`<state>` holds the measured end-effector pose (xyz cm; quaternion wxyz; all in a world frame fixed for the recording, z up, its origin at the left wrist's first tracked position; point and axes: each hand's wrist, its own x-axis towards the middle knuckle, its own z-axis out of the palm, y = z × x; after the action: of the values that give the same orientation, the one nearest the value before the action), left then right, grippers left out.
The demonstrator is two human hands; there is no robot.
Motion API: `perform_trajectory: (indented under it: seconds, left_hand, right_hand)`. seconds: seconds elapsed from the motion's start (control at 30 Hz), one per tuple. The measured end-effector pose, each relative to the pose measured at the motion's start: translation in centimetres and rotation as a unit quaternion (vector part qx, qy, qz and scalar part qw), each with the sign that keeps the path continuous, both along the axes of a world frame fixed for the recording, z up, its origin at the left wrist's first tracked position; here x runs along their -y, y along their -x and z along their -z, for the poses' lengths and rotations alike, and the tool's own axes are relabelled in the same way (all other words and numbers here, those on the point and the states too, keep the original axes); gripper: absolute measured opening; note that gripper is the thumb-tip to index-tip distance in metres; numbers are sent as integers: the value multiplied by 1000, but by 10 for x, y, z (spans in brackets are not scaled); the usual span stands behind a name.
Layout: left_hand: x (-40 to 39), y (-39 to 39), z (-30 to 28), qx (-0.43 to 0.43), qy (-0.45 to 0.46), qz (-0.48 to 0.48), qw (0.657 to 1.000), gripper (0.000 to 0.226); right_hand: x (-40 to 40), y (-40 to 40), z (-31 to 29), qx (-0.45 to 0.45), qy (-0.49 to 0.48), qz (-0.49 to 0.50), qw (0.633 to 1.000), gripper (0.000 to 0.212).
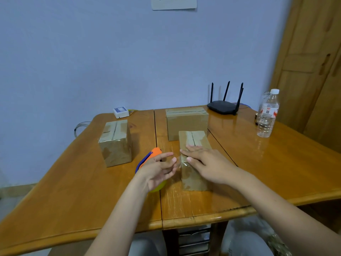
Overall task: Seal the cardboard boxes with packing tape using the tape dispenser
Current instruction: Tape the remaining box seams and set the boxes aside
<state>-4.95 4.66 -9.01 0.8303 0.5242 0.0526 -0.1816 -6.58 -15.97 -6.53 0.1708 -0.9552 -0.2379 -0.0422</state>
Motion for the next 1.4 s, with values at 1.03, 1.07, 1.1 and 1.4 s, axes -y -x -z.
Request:
perform_trajectory:
  seconds: [1.03,1.07,1.1,1.4]
  left_hand:
    - [10,9,9,34,-16,-105,994,40]
    - [9,9,9,34,-14,-103,994,40]
    - [9,9,8,33,-11,-102,994,40]
    - [10,6,9,27,-10,-100,995,42]
  right_hand:
    - [-15,5,4,79,-12,81,993,63]
    - [-16,4,5,93,-11,85,992,59]
    - [-17,4,7,104,-12,89,990,56]
    - [-14,2,5,85,-6,74,994,62]
